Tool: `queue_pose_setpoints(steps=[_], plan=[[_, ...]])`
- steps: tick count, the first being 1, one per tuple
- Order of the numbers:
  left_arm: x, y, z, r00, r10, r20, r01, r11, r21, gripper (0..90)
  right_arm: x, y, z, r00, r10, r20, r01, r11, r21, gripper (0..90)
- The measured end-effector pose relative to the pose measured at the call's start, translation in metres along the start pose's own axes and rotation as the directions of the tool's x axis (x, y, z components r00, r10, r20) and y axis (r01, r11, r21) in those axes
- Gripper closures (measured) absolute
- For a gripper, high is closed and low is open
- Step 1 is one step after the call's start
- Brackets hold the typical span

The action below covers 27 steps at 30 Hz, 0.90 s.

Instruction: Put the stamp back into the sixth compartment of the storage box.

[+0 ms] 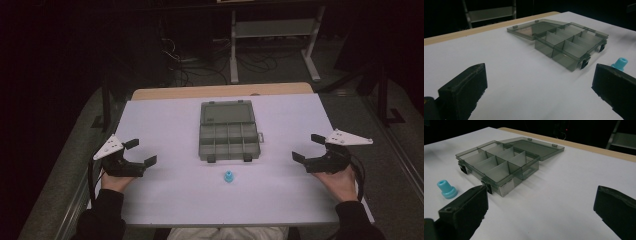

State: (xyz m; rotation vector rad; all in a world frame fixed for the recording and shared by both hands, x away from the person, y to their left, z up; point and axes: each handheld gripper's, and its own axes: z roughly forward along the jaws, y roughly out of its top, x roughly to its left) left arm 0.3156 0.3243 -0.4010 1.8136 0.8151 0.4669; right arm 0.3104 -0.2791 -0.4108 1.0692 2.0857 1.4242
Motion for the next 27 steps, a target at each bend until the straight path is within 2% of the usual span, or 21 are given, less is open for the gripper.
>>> queue_pose_setpoints(steps=[5,10,17,27], plan=[[-0.005,0.009,0.004,0.9993,0.033,0.021,-0.033,0.9993,0.019,0.0,0.0,0.0,0.0,1.0,0.0,-0.001,0.0,1.0,0.004,0.0],[-0.008,0.018,0.007,0.9978,0.049,0.044,-0.05,0.9983,0.029,0.0,0.0,0.0,0.0,1.0,0.0,-0.009,0.0,1.0,0.003,0.0],[-0.016,0.032,0.012,0.9926,0.097,0.073,-0.101,0.9935,0.051,0.0,0.0,0.0,0.001,0.9999,-0.003,-0.011,0.003,1.0,0.008,0.0],[-0.026,0.04,0.023,0.985,0.141,0.099,-0.15,0.9855,0.081,0.0,0.0,-0.001,0.002,1.0,-0.001,-0.009,0.001,1.0,0.018,0.0]])
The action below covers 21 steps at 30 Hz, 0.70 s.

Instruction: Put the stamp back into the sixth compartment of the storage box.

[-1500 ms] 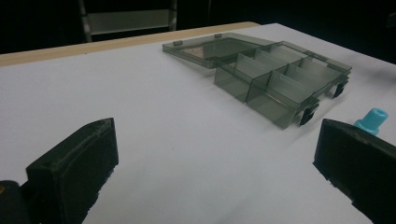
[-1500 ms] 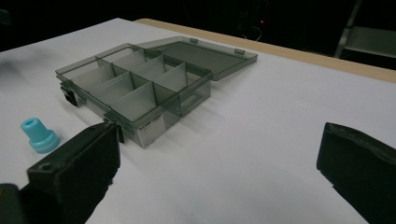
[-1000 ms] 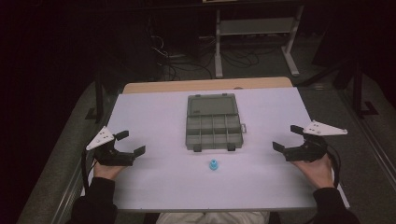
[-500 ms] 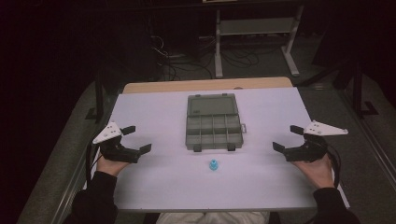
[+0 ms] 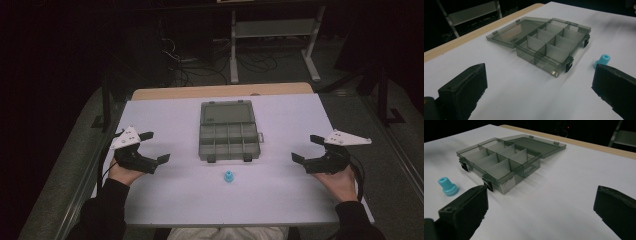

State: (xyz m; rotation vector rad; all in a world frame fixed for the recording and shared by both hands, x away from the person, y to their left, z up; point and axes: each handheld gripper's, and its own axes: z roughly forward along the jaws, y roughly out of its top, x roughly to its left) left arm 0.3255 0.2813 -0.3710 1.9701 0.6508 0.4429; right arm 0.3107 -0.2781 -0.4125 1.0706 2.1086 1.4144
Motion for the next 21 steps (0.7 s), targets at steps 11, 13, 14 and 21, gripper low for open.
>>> queue_pose_setpoints(steps=[11,13,14,21], plan=[[-0.004,0.004,0.012,0.9994,0.012,0.032,-0.014,0.9993,0.035,0.0,0.0,0.0,-0.001,0.9998,-0.013,0.012,0.013,1.0,-0.004,0.0],[-0.005,0.005,0.014,0.9991,0.017,0.038,-0.019,0.999,0.041,0.0,0.001,0.0,0.0,0.9999,-0.012,0.012,0.012,1.0,-0.002,0.0],[-0.005,0.006,0.016,0.9991,0.014,0.041,-0.015,0.999,0.041,0.0,0.0,0.0,0.0,0.9998,-0.012,0.013,0.012,1.0,-0.001,0.0],[-0.012,0.013,0.023,0.9966,0.044,0.07,-0.049,0.9969,0.062,0.0,0.001,0.0,0.0,0.9998,-0.016,0.013,0.016,1.0,0.003,0.0]])
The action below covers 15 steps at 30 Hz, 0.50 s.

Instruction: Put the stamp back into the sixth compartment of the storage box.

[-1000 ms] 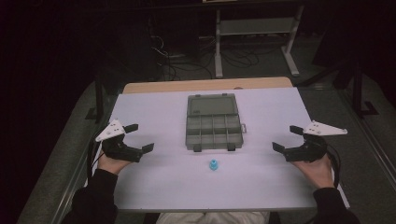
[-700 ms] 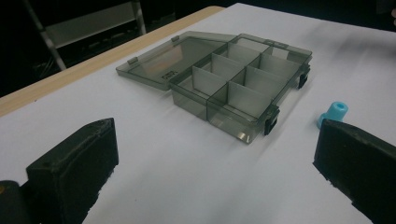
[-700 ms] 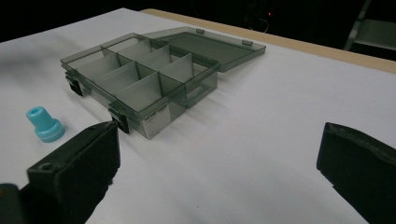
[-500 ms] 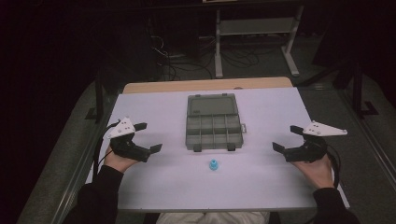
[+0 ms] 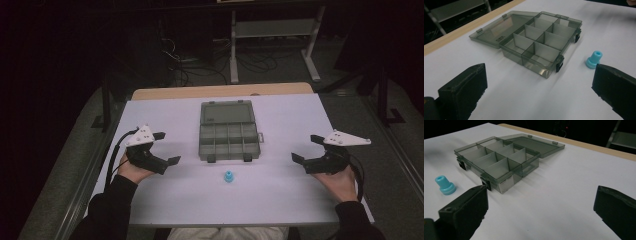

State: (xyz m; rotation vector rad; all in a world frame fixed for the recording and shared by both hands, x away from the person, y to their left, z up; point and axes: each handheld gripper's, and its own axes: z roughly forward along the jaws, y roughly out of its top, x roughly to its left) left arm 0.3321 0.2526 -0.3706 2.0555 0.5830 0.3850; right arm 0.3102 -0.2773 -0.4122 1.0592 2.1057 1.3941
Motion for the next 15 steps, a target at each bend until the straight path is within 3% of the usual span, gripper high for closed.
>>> queue_pose_setpoints(steps=[15], plan=[[-0.007,0.003,0.022,0.9985,0.009,0.055,-0.011,0.9992,0.037,0.0,0.0,0.0,0.002,1.0,-0.003,-0.004,0.003,1.0,0.012,0.0]])
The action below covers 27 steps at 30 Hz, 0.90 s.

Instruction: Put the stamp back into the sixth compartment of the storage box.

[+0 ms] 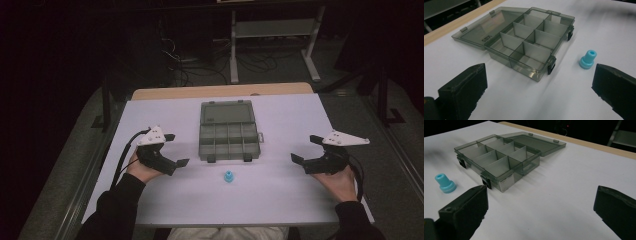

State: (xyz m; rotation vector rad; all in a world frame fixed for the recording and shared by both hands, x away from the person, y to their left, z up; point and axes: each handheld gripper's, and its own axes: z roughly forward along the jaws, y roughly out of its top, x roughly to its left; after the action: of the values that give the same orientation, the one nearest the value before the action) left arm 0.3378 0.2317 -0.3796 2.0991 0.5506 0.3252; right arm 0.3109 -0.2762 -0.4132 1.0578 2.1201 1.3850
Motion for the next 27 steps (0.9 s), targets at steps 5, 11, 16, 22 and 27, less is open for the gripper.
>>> queue_pose_setpoints(steps=[5,11,16,22,27], plan=[[-0.004,0.003,0.005,0.9997,0.011,0.021,-0.012,0.9999,0.013,0.0,0.0,0.0,0.0,1.0,0.0,-0.002,0.0,1.0,0.001,0.0],[-0.01,0.008,0.009,0.9983,0.036,0.047,-0.037,0.999,0.024,0.0,0.0,0.0,0.0,1.0,-0.005,-0.004,0.005,1.0,-0.003,0.0],[-0.015,0.013,0.012,0.9965,0.05,0.067,-0.052,0.9982,0.029,0.0,0.001,0.0,0.001,0.9999,-0.013,-0.005,0.013,1.0,0.001,0.0],[-0.019,0.015,0.016,0.9944,0.064,0.084,-0.067,0.997,0.038,0.0,0.001,0.0,0.001,0.9999,-0.014,-0.009,0.014,1.0,0.005,0.0],[-0.023,0.021,0.024,0.991,0.085,0.103,-0.091,0.9946,0.051,0.0,0.002,0.0,0.002,0.9998,-0.016,-0.009,0.016,1.0,0.009,0.0]])
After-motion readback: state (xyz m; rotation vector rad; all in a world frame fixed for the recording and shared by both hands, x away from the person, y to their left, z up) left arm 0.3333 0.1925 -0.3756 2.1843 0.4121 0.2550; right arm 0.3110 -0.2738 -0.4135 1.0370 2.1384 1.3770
